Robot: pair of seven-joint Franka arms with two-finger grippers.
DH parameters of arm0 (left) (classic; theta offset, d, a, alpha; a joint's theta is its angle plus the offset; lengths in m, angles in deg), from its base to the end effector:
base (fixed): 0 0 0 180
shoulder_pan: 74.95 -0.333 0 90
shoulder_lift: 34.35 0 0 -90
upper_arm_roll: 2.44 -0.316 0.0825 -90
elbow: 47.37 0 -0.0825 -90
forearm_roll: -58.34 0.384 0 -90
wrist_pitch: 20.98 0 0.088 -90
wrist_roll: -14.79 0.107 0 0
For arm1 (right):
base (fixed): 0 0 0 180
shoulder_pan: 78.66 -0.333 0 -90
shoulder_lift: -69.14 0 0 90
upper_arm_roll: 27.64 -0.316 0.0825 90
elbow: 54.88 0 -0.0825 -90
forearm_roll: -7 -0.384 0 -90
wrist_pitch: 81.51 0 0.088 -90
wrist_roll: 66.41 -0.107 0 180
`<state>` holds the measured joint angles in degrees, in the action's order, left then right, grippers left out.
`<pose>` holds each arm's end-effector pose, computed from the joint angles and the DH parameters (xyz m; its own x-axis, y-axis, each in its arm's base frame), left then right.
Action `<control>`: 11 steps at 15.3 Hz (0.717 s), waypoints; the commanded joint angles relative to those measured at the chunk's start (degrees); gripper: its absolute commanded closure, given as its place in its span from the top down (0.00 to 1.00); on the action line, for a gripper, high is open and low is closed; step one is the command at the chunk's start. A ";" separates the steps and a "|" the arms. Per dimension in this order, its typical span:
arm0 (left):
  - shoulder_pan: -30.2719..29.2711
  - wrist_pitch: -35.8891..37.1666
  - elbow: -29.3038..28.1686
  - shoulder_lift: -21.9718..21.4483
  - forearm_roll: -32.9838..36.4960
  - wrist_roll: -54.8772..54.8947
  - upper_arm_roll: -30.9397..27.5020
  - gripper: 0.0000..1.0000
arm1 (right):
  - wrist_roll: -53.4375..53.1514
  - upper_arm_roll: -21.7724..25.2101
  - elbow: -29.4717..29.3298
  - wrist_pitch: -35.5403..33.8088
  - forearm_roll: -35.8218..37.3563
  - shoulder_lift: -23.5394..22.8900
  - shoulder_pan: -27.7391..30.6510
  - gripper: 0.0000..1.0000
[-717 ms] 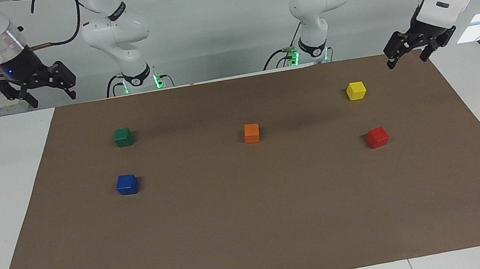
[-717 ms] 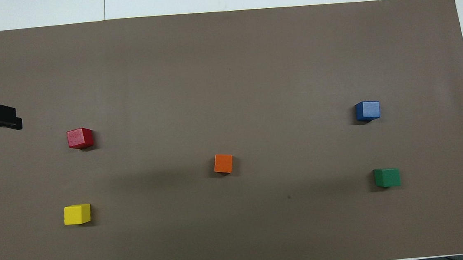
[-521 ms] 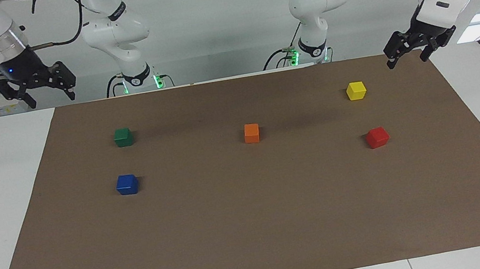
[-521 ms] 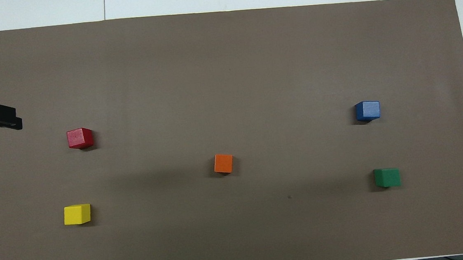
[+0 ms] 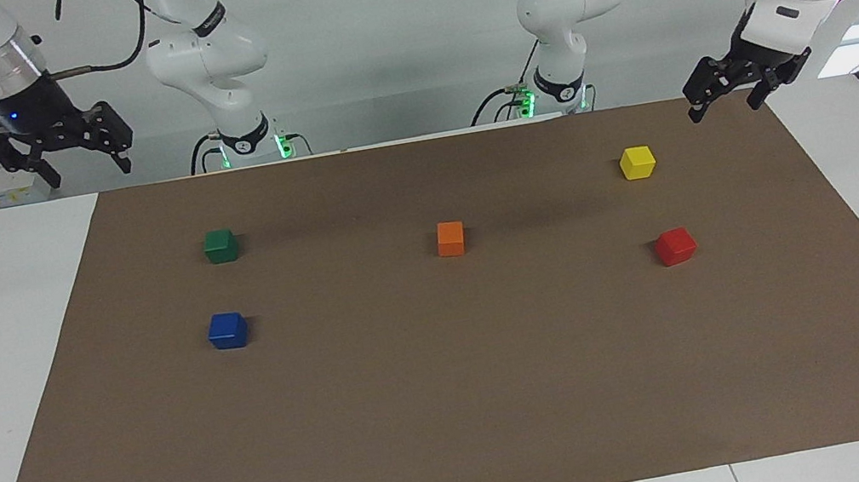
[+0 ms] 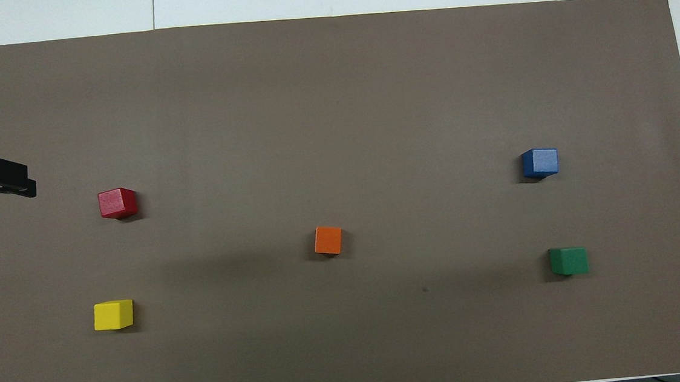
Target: Transfer red block to right arm and stack on blue block
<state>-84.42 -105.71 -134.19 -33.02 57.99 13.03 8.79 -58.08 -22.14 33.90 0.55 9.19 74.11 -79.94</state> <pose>0.5520 -0.0163 0.6300 0.9982 -0.0007 -0.0595 -0.0002 -1.0000 0.0088 0.5106 -0.0448 0.6686 0.9971 0.0670 -0.0349 0.0679 -0.9974 0.0249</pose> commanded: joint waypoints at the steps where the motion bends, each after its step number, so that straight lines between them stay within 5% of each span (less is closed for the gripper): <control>1: -1.07 -6.29 -7.55 -3.52 -0.79 -0.08 -0.51 1.00 | -0.51 -0.66 0.34 0.12 0.98 0.57 0.40 1.00; 11: -1.60 -29.24 -22.94 3.23 -0.44 1.68 -0.51 1.00 | -0.34 -0.67 0.69 -0.05 0.98 0.75 0.40 1.00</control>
<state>-85.22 -130.05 -154.02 -30.52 57.99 13.18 8.01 -58.08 -22.15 33.90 0.53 9.19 74.11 -79.93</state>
